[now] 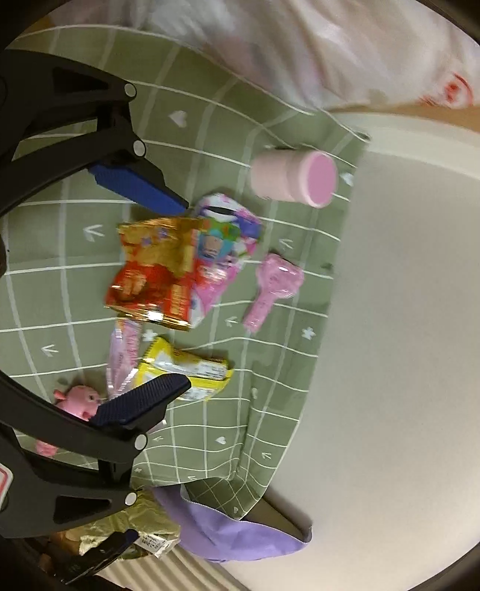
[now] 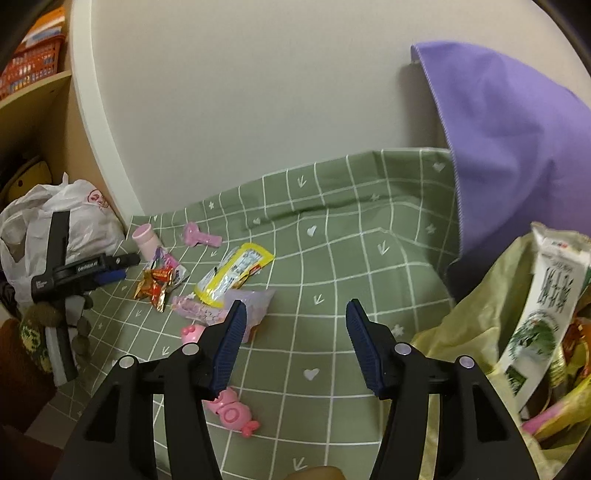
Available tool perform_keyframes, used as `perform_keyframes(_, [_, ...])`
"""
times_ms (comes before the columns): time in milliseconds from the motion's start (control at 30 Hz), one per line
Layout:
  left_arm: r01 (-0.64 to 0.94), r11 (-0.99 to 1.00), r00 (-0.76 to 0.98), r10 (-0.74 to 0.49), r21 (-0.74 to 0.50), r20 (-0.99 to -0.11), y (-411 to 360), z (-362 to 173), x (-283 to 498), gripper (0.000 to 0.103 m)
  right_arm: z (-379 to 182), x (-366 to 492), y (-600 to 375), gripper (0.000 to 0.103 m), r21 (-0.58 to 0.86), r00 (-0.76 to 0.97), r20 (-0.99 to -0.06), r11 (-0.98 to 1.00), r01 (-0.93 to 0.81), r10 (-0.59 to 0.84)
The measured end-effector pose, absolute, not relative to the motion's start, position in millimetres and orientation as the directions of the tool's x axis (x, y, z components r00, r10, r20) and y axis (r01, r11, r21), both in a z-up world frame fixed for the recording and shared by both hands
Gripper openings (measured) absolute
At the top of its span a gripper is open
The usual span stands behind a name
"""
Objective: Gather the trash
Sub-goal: 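Move both tools back over the trash on the cloth, then grasp the pink plastic piece with the left tool while the right tool grasps a pink wrapper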
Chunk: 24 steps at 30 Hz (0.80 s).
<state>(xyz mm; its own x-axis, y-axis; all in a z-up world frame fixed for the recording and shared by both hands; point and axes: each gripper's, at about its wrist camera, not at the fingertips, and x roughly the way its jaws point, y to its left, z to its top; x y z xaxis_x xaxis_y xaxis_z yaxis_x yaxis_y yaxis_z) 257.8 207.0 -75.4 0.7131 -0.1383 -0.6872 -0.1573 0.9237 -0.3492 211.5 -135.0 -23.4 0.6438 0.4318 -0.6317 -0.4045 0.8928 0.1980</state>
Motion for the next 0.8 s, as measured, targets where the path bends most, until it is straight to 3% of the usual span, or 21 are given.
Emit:
perform_keyframes(200, [-0.143,0.962,0.714,-0.062,-0.232,-0.697,199.5,-67.9,304.7,0.081,-28.6,212.1,-135.5,0.053,0.183,0.621,-0.665,0.897,-0.402,0.414])
perform_keyframes(633, [-0.217,0.954,0.596,-0.037,-0.205,-0.802,215.6,-110.8,404.3,0.062,-33.5,205.0,-172.8,0.053,0.136,0.659,-0.691,0.949,-0.283,0.295])
perform_keyframes(700, [-0.218,0.952,0.582,-0.051,-0.217,-0.812,216.9,-115.7,409.8,0.05,-36.4,206.4,-173.7,0.053,0.132,0.65,-0.703,0.951,-0.279,0.288])
perform_keyframes(800, [-0.209,0.946,0.591,-0.079,-0.247,-0.803,218.7,-114.8,406.8,0.046,-40.3,208.5,-170.5,0.053,0.117,0.636,-0.717,0.949,-0.294,0.285])
